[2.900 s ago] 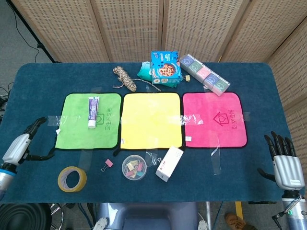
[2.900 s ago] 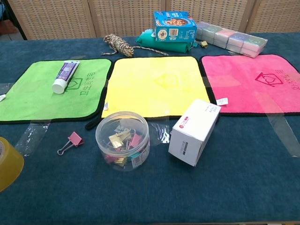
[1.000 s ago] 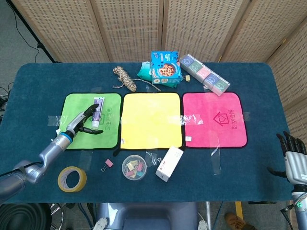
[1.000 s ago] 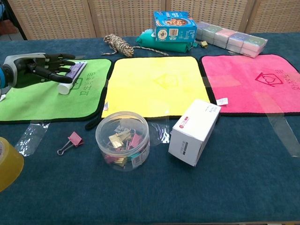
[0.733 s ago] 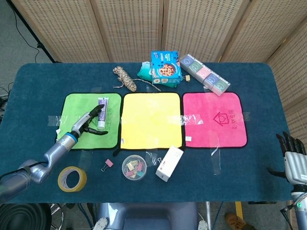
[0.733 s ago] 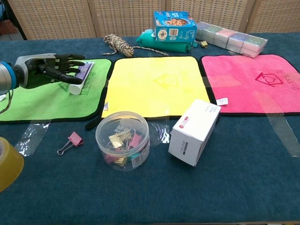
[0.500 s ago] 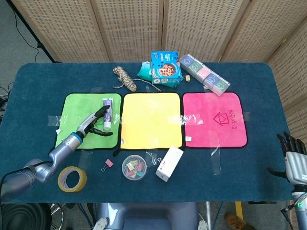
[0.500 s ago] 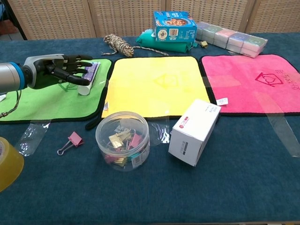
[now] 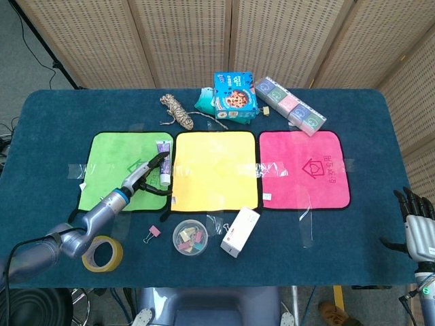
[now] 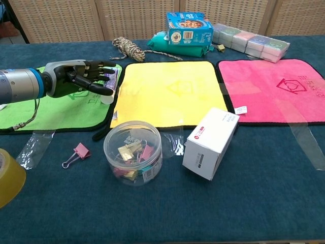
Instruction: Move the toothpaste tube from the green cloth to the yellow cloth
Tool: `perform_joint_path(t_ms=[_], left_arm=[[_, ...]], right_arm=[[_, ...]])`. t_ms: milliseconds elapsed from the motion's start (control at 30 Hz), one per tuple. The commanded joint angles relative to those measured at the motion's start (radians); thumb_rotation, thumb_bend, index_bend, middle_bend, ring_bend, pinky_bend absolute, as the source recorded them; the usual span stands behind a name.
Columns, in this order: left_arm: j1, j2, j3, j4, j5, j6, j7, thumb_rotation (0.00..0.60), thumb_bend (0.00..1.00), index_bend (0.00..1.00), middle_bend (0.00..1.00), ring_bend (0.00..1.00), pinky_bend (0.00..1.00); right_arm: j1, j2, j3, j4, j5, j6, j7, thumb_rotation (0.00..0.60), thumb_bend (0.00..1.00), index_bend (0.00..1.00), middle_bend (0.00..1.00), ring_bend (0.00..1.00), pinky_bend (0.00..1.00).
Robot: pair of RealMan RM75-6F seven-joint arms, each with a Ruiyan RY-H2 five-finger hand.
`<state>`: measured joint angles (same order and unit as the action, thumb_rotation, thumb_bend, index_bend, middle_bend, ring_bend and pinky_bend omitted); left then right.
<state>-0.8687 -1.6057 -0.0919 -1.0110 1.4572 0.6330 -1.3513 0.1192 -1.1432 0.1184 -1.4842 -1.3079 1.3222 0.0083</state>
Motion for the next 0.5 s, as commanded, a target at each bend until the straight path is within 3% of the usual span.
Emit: perform_joint_path(t_ms=[33, 500], left_arm=[[-0.006, -0.001, -0.008, -0.013, -0.006, 0.0, 0.018, 0.6, 0.0, 0.0, 0.0, 0.0, 0.0], [-0.025, 0.008, -0.042, -0.081, -0.049, -0.023, 0.127, 0.6, 0.0, 0.0, 0.0, 0.0, 0.0]], right_arm=[[0.0, 0.001, 0.0, -0.001, 0.001, -0.002, 0.001, 0.6, 0.0, 0.0, 0.0, 0.0, 0.0], [0.0, 0.006, -0.001, -0.007, 0.005, -0.006, 0.002, 0.6, 0.0, 0.0, 0.0, 0.0, 0.0]])
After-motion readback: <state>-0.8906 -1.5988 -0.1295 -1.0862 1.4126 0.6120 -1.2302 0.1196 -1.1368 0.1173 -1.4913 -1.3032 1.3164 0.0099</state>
